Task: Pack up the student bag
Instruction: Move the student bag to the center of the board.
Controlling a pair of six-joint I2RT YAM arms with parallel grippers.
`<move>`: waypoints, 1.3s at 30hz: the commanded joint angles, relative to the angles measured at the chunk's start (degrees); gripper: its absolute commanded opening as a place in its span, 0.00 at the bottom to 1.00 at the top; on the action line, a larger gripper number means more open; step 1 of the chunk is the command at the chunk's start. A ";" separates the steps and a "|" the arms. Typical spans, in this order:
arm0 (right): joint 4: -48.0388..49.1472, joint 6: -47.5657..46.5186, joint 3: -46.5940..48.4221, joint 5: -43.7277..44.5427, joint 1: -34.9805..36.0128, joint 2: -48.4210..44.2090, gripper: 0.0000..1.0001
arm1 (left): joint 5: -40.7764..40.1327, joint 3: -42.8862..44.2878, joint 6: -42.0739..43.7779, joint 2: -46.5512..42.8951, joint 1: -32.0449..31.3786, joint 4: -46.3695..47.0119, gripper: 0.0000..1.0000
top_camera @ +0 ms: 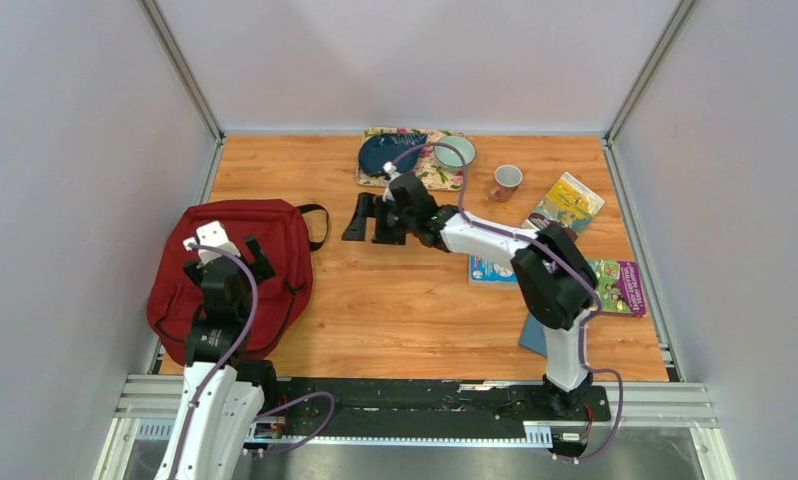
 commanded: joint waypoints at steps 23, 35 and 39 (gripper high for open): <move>3.42 -1.22 58.66 -10.88 7.41 46.72 0.95 | 0.15 -1.80 -1.46 -4.11 2.72 2.77 0.99; 15.45 2.65 41.90 -10.98 6.45 34.98 0.00 | 0.76 -1.97 -1.38 -4.02 2.72 2.68 0.98; 22.21 1.33 22.69 -4.22 6.10 18.63 0.00 | 0.85 -1.71 -1.20 -4.20 2.72 2.42 0.98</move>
